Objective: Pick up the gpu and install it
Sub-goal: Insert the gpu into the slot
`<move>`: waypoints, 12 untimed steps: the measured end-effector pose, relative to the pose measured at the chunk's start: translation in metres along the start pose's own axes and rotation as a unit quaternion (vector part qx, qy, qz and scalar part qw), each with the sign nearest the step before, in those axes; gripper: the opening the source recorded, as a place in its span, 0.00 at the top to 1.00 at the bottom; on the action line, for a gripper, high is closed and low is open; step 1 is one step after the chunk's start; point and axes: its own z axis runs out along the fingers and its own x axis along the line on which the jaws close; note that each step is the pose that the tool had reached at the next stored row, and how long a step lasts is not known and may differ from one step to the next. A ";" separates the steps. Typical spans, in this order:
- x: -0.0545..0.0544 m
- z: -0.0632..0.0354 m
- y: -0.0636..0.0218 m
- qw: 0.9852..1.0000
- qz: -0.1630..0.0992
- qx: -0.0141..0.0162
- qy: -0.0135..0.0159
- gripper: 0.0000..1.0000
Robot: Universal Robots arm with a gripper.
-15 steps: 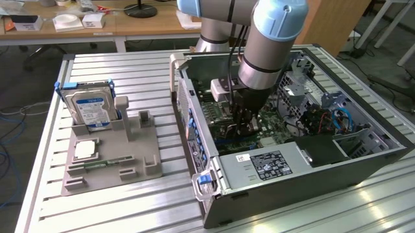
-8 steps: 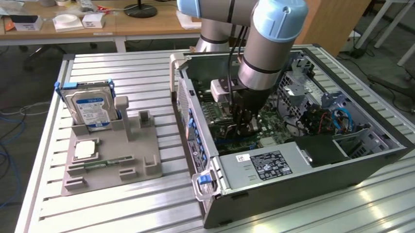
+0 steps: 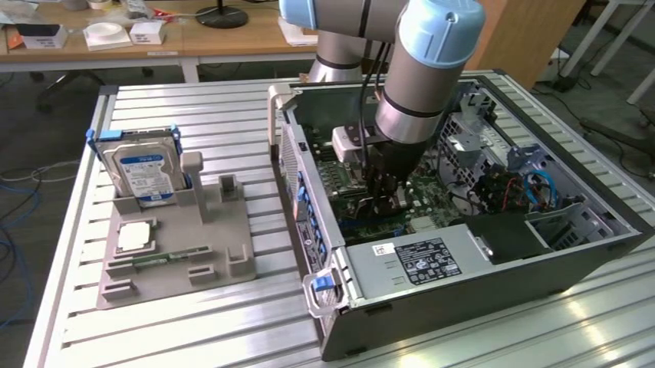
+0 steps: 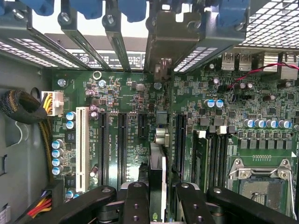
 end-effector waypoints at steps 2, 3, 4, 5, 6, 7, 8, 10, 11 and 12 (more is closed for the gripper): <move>0.000 0.0000 0.0000 1.000 0.000 0.000 0.000 0.73; 0.000 0.0006 0.0000 1.000 0.000 0.000 0.000 0.73; 0.000 0.0015 -0.0001 1.000 0.000 0.000 0.000 0.73; 0.000 0.0020 -0.0001 1.000 0.000 0.000 0.000 0.73; 0.000 0.0019 -0.0001 1.000 0.000 0.000 0.000 0.73; 0.000 0.0019 0.0000 1.000 0.000 0.000 0.000 0.73; 0.000 0.0019 0.0000 1.000 0.000 0.000 0.000 0.73; 0.000 0.0019 0.0000 1.000 0.000 0.000 0.000 0.73; 0.000 0.0019 0.0000 1.000 0.000 0.000 0.000 0.73; 0.000 0.0019 0.0000 1.000 0.000 0.000 0.000 0.73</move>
